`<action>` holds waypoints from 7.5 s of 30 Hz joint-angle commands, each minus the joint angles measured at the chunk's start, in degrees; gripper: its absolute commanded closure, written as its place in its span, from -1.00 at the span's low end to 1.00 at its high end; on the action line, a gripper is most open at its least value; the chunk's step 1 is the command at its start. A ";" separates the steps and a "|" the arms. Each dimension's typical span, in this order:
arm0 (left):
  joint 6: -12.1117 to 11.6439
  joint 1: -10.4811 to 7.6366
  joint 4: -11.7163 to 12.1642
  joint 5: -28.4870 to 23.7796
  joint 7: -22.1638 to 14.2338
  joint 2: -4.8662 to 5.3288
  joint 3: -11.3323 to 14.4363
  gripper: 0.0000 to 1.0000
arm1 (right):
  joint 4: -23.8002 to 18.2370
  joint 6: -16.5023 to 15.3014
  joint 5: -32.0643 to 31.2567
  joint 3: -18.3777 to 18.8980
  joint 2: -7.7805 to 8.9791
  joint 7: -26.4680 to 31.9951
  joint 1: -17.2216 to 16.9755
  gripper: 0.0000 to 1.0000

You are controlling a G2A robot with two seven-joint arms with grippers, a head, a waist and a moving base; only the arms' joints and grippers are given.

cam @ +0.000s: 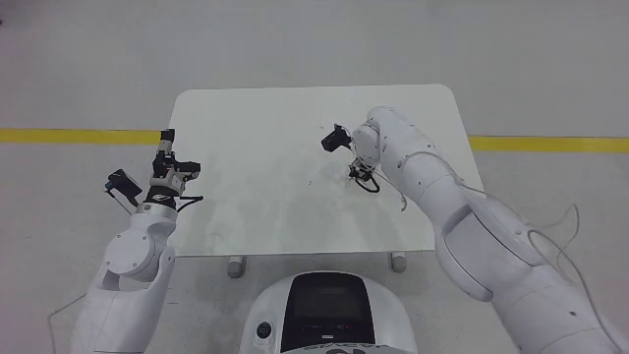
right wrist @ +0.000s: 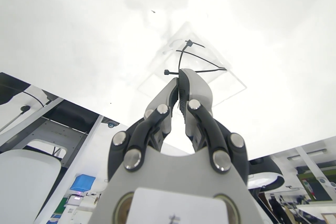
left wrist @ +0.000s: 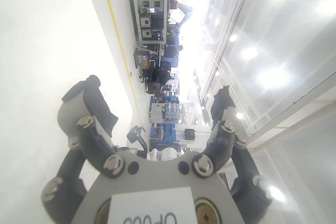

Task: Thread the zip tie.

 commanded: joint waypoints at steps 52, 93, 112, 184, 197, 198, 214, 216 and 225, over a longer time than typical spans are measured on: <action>0.00 0.00 0.00 0.00 0.00 0.00 0.00 -1.00 | -10.33 0.00 27.67 10.82 11.69 8.15 -4.81 1.00; 0.00 0.00 0.00 0.00 0.00 0.00 0.00 -1.00 | -6.22 0.03 32.62 11.06 12.78 6.20 -4.06 1.00; 0.00 0.00 0.00 0.00 0.00 0.00 0.00 -1.00 | -7.44 0.00 32.78 10.99 12.88 6.28 -4.12 1.00; 0.00 0.00 0.00 0.00 0.00 0.00 0.00 -1.00 | -25.85 8.01 63.24 28.19 18.35 3.70 -14.87 1.00; 0.00 0.00 0.00 0.00 0.00 0.00 0.00 -1.00 | -36.45 10.66 59.74 30.57 19.53 -6.59 -20.17 1.00; 0.00 0.00 0.00 0.00 0.00 0.00 0.00 -1.00 | -36.45 10.66 59.74 30.57 19.53 -6.59 -20.17 1.00; 0.00 0.00 0.00 0.00 0.00 0.00 0.00 -1.00 | -45.50 16.56 59.18 30.57 19.35 -22.25 -26.80 1.00; 0.00 0.00 0.00 0.00 0.00 0.00 0.00 -1.00 | -45.50 16.56 59.18 30.57 19.35 -22.25 -26.80 1.00; -0.11 -0.92 -0.21 1.37 -4.11 0.04 1.48 -1.00 | -47.34 16.79 59.83 29.57 18.98 -25.48 -28.46 1.00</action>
